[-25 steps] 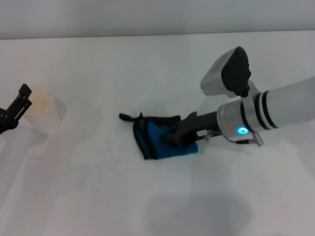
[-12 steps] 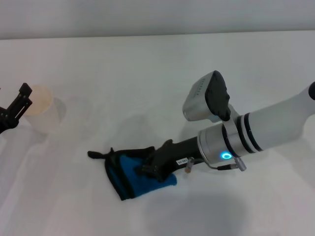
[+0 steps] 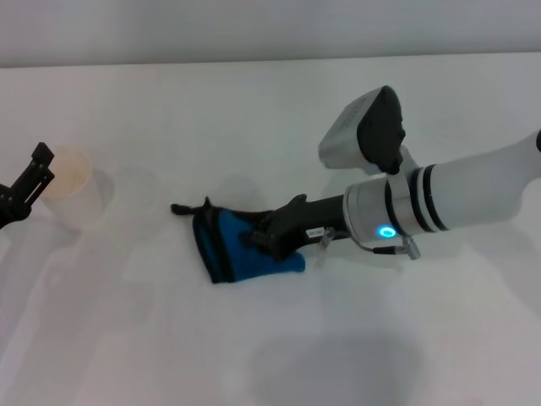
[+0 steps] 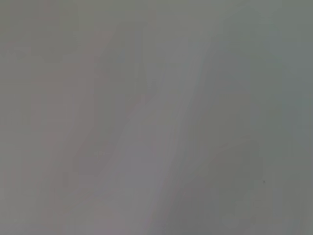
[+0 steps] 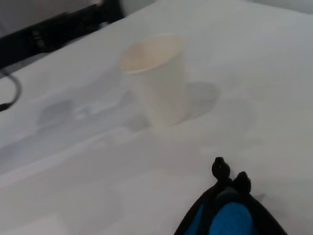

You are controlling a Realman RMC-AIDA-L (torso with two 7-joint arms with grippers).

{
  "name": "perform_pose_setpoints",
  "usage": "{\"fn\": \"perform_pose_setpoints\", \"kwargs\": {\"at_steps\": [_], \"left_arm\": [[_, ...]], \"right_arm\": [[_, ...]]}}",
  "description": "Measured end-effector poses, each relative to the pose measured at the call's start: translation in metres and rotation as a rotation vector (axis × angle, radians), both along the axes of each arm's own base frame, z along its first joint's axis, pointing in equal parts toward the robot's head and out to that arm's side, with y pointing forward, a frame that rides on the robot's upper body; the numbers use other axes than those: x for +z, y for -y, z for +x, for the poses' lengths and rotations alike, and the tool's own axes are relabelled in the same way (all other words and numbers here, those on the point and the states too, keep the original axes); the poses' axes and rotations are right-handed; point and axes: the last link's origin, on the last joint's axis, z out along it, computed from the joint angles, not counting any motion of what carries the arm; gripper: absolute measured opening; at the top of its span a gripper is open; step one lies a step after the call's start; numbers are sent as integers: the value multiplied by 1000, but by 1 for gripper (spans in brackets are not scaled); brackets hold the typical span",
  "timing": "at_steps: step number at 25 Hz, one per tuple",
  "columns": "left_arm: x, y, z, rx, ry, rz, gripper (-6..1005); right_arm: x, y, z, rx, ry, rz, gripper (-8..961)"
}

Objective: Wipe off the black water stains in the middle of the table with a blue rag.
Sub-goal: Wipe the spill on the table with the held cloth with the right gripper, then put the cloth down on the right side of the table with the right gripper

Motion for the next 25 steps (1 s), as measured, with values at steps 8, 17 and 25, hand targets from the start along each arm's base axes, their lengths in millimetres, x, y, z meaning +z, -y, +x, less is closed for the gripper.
{"fn": "perform_pose_setpoints", "kwargs": {"at_steps": [8, 17, 25], "left_arm": [[0, 0, 0, 1, 0, 0, 876], [0, 1, -1, 5, 1, 3, 876], [0, 1, -2, 8, 0, 0, 876]], "right_arm": [[26, -27, 21, -54, 54, 138, 85], [63, -44, 42, -95, 73, 220, 87], [54, -37, 30, 11, 116, 108, 89]]}}
